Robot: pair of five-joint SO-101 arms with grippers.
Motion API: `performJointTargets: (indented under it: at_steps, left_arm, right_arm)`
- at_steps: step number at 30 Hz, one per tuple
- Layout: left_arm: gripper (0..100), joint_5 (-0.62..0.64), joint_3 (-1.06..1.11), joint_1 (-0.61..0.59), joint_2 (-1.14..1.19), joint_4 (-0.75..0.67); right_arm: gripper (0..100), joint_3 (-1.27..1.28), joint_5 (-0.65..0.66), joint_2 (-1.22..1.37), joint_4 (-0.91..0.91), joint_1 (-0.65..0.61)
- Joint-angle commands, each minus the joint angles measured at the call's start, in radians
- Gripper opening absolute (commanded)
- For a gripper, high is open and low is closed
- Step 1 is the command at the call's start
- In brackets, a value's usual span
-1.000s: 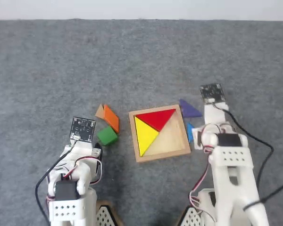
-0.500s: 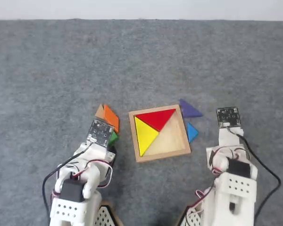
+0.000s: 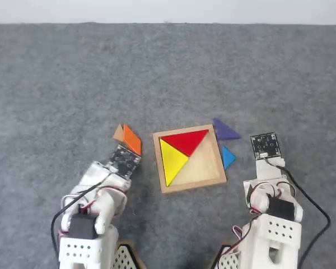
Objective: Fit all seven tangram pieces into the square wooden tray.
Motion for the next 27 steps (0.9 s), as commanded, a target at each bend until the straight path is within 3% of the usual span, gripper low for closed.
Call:
performJointTargets:
  at_steps: [1, 5, 11, 16, 21, 27]
  left_arm:
    - [12, -0.035, -0.151, -0.095, 0.023, -0.006]
    - [12, -0.034, -0.338, -0.101, 0.230, 0.040]
    - [12, -0.028, -0.792, -0.095, 0.804, 0.163]
    - [18, 0.103, -1.081, -0.092, 1.235, 0.181]
    - [18, 0.230, -1.214, -0.049, 1.524, 0.153]
    - [18, 0.290, -1.213, 0.064, 1.711, 0.051]
  right_arm:
    - [2.0, 0.002, 0.014, -0.018, 0.002, 0.010]
    - [2.0, 0.002, 0.014, -0.018, 0.001, 0.010]
    - [2.0, 0.002, 0.011, -0.021, -0.001, 0.010]
    - [2.0, 0.003, 0.012, -0.021, -0.002, 0.010]
    - [2.0, 0.003, 0.014, -0.022, -0.002, 0.010]
    - [2.0, 0.003, 0.014, -0.022, -0.004, 0.010]
